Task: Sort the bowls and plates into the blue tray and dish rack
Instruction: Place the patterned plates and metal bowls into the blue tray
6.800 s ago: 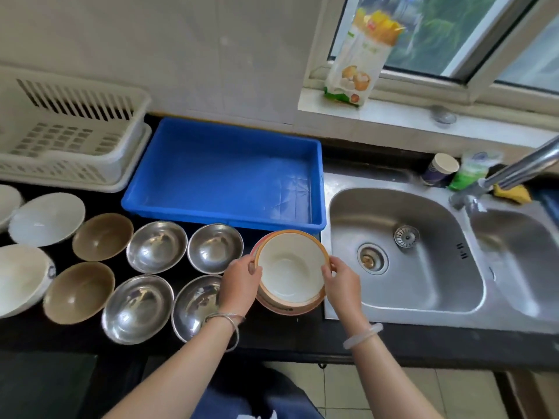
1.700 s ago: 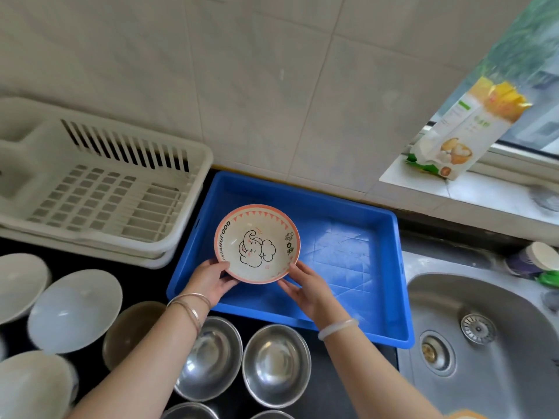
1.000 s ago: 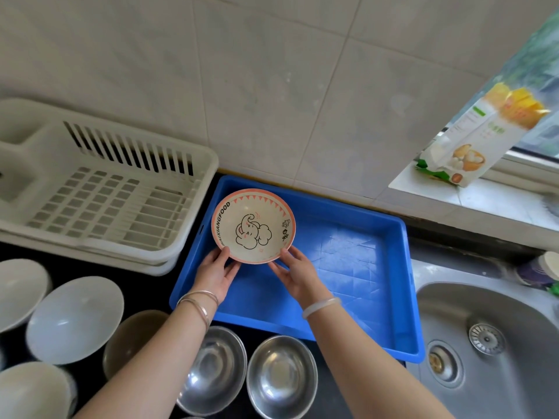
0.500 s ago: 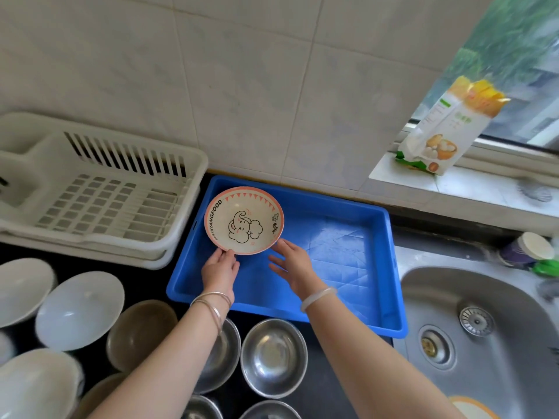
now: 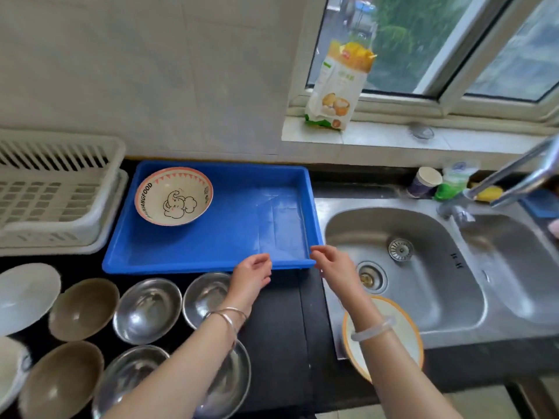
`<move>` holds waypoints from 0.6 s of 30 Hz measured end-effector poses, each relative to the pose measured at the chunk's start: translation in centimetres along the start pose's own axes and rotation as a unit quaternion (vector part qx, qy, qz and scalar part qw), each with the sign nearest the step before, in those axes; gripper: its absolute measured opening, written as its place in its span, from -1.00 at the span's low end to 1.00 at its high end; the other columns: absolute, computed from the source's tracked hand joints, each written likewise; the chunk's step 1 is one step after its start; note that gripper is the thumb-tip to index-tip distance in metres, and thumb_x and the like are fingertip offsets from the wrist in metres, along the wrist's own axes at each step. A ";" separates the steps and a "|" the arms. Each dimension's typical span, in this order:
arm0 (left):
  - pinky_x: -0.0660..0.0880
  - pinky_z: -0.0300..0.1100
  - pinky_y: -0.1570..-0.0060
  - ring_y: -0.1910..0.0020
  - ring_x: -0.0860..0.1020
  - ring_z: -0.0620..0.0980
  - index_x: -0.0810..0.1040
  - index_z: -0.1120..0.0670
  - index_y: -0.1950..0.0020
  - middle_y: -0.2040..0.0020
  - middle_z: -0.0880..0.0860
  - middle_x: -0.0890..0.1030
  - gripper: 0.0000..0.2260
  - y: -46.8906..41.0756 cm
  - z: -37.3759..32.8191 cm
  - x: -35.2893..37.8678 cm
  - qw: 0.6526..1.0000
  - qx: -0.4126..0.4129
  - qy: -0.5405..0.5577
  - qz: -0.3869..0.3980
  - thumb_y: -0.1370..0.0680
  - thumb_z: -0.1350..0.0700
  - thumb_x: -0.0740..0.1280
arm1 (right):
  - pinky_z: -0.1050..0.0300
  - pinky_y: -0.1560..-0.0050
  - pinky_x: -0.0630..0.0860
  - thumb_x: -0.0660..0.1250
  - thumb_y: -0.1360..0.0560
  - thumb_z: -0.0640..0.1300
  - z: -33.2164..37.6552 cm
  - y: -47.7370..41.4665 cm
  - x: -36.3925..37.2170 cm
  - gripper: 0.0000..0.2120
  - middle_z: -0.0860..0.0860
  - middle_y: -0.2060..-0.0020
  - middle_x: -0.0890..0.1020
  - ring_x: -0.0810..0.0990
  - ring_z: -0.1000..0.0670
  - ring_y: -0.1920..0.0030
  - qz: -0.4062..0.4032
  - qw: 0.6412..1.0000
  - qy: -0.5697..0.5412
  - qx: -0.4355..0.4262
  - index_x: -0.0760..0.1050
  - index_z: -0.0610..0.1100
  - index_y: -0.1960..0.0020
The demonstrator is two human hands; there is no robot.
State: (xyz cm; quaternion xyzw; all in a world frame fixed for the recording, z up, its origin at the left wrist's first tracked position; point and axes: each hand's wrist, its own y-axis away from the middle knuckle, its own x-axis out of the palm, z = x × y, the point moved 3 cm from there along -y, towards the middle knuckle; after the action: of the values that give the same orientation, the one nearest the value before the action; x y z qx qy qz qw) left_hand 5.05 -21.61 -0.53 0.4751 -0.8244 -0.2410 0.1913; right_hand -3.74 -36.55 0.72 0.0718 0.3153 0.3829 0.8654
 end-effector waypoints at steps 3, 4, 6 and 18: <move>0.48 -0.20 -0.03 -0.09 0.51 0.01 0.45 0.20 -0.30 -0.16 0.14 0.55 -0.69 1.7 2.3 3.9 0.994 0.002 -0.092 0.062 -0.56 0.25 0.26 | 0.23 -0.02 0.38 0.24 -0.55 -0.09 -4.2 2.1 -4.7 -0.74 -0.02 -0.09 0.65 0.57 -0.01 -0.14 -0.064 0.994 0.092 0.015 0.57 -0.09 -0.19; 0.48 -0.23 0.00 -0.10 0.50 -0.03 0.45 0.17 -0.32 -0.22 0.13 0.54 -0.68 2.2 3.0 5.0 0.989 0.008 -0.126 0.081 -0.55 0.24 0.27 | 0.19 -0.09 0.37 0.24 -0.56 -0.09 -5.6 2.7 -6.0 -0.73 -0.04 -0.16 0.63 0.55 -0.03 -0.19 -0.078 0.991 0.107 0.027 0.55 -0.10 -0.22; 0.47 -0.31 0.09 -0.10 0.46 -0.10 0.42 0.09 -0.34 -0.28 0.07 0.50 -0.64 2.8 4.5 7.1 0.975 0.010 -0.182 0.124 -0.54 0.20 0.29 | 0.11 -0.20 0.37 0.24 -0.55 -0.10 -8.2 4.1 -8.0 -0.68 -0.06 -0.25 0.57 0.49 -0.07 -0.27 -0.100 0.983 0.141 0.054 0.49 -0.11 -0.29; 0.58 -0.27 0.36 0.12 0.60 -0.03 0.31 -0.07 -0.42 0.02 -0.02 0.55 -0.58 4.8 9.6 11.5 0.956 -0.132 -0.166 0.201 -0.58 0.14 0.24 | 0.10 0.01 0.45 0.18 -0.56 -0.25 -16.4 8.2 -11.3 -0.66 -0.09 -0.13 0.62 0.55 -0.09 -0.06 -0.161 0.974 0.099 0.122 0.43 -0.10 -0.32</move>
State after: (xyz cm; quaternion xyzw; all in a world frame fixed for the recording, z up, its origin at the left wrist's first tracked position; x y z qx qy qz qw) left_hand -8.95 -27.58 -4.53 0.2236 -0.8839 -0.3794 0.1575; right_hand -24.37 -40.72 -3.68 0.0871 0.4514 0.2025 0.8646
